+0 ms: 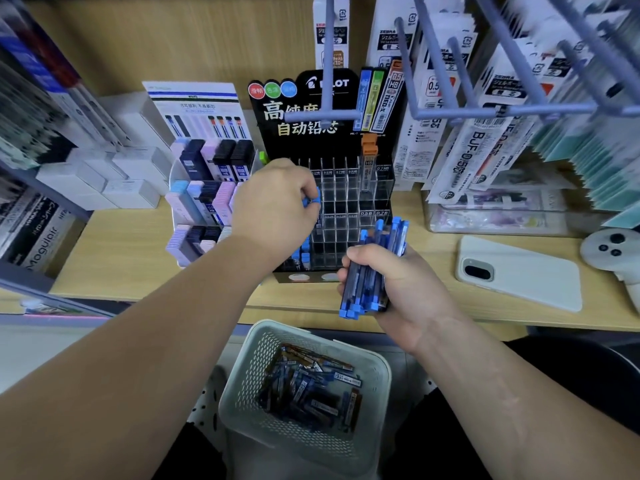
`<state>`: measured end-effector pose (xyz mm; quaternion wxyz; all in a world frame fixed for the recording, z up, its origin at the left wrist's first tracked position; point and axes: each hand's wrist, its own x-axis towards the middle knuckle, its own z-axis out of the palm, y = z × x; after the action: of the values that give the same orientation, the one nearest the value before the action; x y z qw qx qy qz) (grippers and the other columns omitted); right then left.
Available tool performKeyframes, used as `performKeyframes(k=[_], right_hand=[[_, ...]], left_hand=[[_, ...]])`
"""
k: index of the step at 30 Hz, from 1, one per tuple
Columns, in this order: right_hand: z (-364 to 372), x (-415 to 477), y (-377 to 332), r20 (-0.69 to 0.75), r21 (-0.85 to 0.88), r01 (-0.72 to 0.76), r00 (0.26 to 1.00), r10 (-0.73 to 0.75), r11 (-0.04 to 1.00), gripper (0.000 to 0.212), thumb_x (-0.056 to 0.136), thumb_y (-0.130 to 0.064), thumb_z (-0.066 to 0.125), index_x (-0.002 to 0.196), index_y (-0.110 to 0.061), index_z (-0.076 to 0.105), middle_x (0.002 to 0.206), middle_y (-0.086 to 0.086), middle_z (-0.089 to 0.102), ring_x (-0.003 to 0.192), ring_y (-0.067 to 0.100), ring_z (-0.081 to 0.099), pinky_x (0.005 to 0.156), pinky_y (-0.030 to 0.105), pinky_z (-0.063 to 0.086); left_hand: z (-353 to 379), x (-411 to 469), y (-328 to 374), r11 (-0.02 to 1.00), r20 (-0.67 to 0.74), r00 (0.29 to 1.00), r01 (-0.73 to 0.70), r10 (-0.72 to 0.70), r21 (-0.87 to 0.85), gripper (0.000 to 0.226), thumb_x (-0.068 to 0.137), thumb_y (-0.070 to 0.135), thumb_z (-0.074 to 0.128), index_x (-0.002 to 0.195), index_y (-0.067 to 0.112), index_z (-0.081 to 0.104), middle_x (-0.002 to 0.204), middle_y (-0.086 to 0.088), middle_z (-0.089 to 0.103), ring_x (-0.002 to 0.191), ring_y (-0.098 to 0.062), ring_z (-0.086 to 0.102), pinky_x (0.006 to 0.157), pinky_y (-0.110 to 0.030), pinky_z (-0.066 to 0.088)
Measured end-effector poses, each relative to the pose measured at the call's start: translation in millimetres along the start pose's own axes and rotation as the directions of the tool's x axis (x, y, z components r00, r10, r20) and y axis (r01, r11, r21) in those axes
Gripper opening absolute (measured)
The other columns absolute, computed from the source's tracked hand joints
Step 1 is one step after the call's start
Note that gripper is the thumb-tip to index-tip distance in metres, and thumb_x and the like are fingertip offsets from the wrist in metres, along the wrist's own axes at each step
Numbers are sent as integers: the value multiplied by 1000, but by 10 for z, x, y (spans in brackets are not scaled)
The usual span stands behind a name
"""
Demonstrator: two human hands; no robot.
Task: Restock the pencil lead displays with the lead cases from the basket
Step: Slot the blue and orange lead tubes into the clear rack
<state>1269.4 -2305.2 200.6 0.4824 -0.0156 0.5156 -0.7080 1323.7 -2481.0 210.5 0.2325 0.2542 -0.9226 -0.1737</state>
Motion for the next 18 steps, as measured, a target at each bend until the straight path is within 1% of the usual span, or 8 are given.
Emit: performKeyframes(k=[6, 9, 11, 12, 13, 15, 17, 18], right_hand=[[22, 2, -21, 28, -5, -7, 1000, 8, 1000, 13, 86, -4, 70, 92, -10, 61, 78, 6, 67, 69, 20, 67, 74, 42, 56], [29, -6, -25, 63, 3, -19, 998, 19, 1000, 18, 85, -1, 70, 97, -8, 59, 78, 8, 67, 67, 20, 67, 68, 38, 57], [32, -12, -26, 97, 12, -31, 995, 30, 999, 23, 80, -2, 74, 96, -7, 58, 78, 9, 66, 66, 21, 66, 65, 37, 57], [32, -15, -29, 114, 12, -35, 993, 33, 999, 25, 75, -4, 76, 94, -8, 59, 78, 9, 66, 65, 22, 66, 65, 37, 57], [28, -17, -30, 128, 7, -36, 991, 35, 999, 26, 71, -7, 75, 93, -9, 60, 77, 9, 66, 65, 22, 66, 65, 37, 57], [23, -15, -24, 143, -4, -32, 989, 32, 999, 27, 69, -8, 74, 94, -11, 63, 78, 8, 67, 66, 23, 66, 66, 40, 57], [22, -12, -17, 127, -19, -11, 992, 14, 1000, 31, 71, -9, 75, 100, -10, 65, 79, 8, 68, 69, 23, 66, 68, 40, 56], [18, -4, -13, 101, -27, 6, 995, -4, 1000, 31, 73, -9, 76, 102, -9, 66, 80, 9, 69, 71, 23, 67, 68, 40, 56]], left_hand=[[-48, 26, 45, 1000, 44, 999, 13, -14, 20, 15, 79, 16, 78, 91, 17, 70, 89, 4, 54, 81, -18, 57, 72, -39, 54], [-142, -23, 66, 1000, 5, 1000, -23, 23, 12, 14, 82, 18, 75, 94, 16, 69, 85, 5, 53, 76, -15, 52, 68, -37, 51], [-224, -113, 108, 998, -43, 999, -27, 25, -61, 6, 86, 19, 72, 91, 17, 71, 79, 5, 55, 70, -10, 49, 65, -31, 48], [-266, -175, 149, 987, -20, 1000, 14, -18, -162, 2, 87, 20, 71, 88, 19, 72, 75, 5, 58, 67, -6, 50, 63, -28, 46], [-303, -241, 203, 948, 58, 994, 107, -93, -300, 5, 89, 19, 70, 85, 20, 73, 73, 3, 61, 65, -3, 51, 62, -27, 46], [-347, -381, 299, 787, 289, 937, 327, -198, -523, 10, 92, 17, 68, 85, 20, 75, 69, 5, 65, 62, -1, 53, 58, -23, 44], [-347, -534, 341, 668, 417, 879, 456, -233, -588, 11, 94, 16, 65, 91, 20, 75, 60, 14, 60, 54, -2, 50, 53, -16, 39], [-342, -602, 343, 622, 447, 858, 497, -252, -605, 11, 95, 16, 64, 94, 21, 74, 60, 14, 60, 52, -6, 49, 51, -17, 39]])
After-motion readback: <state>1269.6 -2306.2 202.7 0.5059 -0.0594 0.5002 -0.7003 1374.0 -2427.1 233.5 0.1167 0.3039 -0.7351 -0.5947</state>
